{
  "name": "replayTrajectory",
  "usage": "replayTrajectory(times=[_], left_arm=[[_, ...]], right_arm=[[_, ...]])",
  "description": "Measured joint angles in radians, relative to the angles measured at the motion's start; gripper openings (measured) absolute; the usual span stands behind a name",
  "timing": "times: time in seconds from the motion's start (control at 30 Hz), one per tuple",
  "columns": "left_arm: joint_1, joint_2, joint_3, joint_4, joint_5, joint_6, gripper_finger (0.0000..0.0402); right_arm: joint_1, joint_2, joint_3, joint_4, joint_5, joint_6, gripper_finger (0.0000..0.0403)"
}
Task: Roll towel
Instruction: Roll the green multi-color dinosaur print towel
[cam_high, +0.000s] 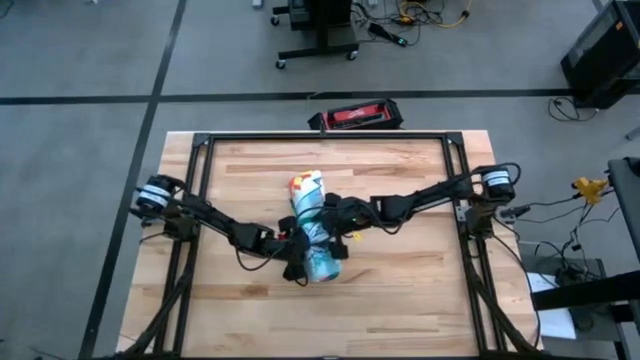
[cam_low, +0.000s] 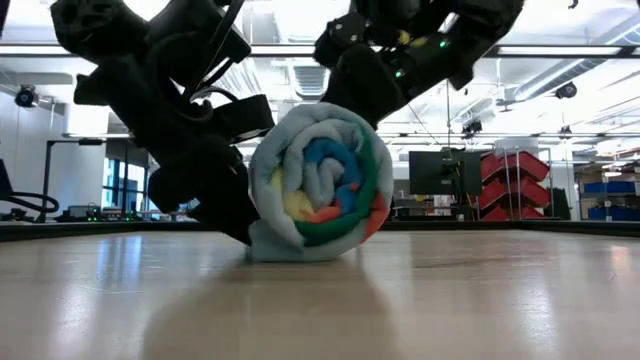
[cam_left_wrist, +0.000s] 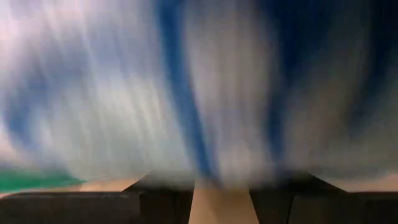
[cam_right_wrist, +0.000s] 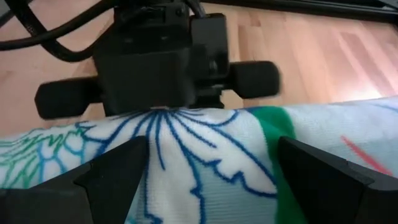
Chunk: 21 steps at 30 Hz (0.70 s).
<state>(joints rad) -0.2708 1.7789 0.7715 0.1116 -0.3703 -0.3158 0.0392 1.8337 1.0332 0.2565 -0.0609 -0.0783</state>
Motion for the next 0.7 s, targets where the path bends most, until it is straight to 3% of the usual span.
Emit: replayTrajectory(times=[0.3,0.7], left_arm=[[-0.007,-0.015,0.0,-0.025,-0.005,-0.016,0.0116],[-0.042,-0.217,0.0,-0.327,-0.015,-0.091,0.0116]], right_arm=[[0.003,0.058,0.052,-0.008,-0.008,-0.011,0.0348],[0.002,0.109,0.045,0.003,-0.018,-0.009,0.0348]])
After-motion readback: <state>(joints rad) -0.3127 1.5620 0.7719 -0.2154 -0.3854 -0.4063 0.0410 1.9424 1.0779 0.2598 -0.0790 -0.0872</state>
